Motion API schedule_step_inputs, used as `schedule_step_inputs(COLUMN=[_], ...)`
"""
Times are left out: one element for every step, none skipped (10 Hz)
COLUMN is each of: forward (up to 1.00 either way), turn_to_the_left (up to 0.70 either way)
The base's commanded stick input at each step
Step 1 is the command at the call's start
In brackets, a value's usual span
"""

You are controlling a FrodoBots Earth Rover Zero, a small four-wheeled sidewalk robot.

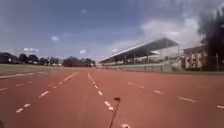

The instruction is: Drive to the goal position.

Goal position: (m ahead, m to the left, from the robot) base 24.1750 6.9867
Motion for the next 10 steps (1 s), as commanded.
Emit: schedule_step_inputs(forward=[0.70,0.70,0.70,0.70,0.70,0.70,0.70,0.70,0.70,0.70], turn_to_the_left=[0.00,0.00,0.00,0.00,0.00,0.00,0.00,0.00,0.00,0.00])
